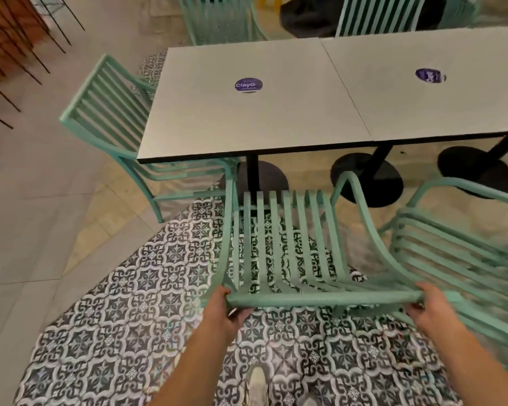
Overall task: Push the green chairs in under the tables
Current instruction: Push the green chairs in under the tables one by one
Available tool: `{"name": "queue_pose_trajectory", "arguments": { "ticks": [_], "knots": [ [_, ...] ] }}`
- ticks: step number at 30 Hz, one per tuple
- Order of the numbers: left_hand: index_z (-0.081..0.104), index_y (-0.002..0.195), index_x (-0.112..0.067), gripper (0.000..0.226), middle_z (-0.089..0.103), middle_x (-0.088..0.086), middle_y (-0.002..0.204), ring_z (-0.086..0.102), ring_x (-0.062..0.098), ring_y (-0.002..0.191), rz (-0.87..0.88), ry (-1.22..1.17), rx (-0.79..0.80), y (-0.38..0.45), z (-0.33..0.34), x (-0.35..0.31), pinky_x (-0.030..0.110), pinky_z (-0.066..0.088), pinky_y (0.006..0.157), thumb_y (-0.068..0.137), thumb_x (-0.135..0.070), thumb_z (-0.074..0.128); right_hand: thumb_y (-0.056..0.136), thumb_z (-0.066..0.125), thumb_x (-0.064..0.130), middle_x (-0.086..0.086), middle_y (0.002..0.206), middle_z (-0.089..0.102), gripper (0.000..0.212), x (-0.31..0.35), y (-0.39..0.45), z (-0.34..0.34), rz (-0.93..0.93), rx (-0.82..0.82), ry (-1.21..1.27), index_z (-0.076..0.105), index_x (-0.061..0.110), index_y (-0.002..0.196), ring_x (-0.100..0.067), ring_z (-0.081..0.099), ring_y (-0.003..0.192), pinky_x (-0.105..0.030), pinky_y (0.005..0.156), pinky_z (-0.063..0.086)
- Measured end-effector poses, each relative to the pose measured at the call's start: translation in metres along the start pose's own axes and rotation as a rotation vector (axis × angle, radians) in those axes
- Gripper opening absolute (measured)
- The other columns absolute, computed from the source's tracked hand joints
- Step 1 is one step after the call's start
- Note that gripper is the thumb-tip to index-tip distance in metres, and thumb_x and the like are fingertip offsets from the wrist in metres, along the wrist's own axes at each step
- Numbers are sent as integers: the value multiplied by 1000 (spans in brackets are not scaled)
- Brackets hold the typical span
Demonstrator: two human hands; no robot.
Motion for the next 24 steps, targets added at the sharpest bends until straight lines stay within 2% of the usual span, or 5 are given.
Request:
{"name": "queue_pose_trajectory", "arguments": {
  "ticks": [5, 12, 15, 19, 24],
  "knots": [
    [48, 129, 2, 41, 53, 27, 129, 57, 40, 113, 0, 8, 10, 10, 25, 4, 53, 58, 67, 94, -18, 56, 92, 57, 21, -12, 120, 54, 10, 25, 16, 13, -28, -49, -112, 52, 14, 87, -24, 57, 103, -39, 93, 51],
    [50, 117, 3, 32, 54, 29, 120, 59, 40, 92, 10, -8, 0, 18, 56, 7, 52, 56, 53, 96, -20, 56, 93, 56, 15, -14, 127, 53, 12, 58, 20, 32, -35, -34, -89, 49, 10, 85, -26, 56, 105, -35, 81, 49],
    [52, 105, 2, 23, 53, 28, 115, 59, 38, 87, 21, -1, -8, 21, 65, 7, 45, 57, 46, 94, -18, 57, 92, 57, 15, -14, 108, 58, 10, 68, 20, 35, -31, -26, -158, 52, 9, 86, -25, 58, 89, -40, 60, 55],
    [53, 110, 0, 26, 52, 26, 117, 59, 37, 88, 45, 14, -37, 27, 73, 5, 40, 55, 42, 93, -19, 58, 93, 55, 11, -15, 114, 54, 10, 74, 27, 40, -50, 9, -129, 52, 9, 84, -19, 55, 78, -33, 83, 49],
    [51, 111, -2, 24, 54, 24, 113, 59, 37, 87, 49, -23, -29, 25, 89, 9, 39, 55, 40, 95, -19, 56, 96, 51, 9, -13, 115, 51, 5, 87, 33, 46, -46, 38, -109, 52, 6, 100, -21, 56, 84, -33, 84, 47]
  ]
}}
Point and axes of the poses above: each hand's wrist, its own y-axis towards the middle knuckle, its own z-axis out of the palm, x = y × z, the point moved 1 cm from there along y, towards the middle knuckle
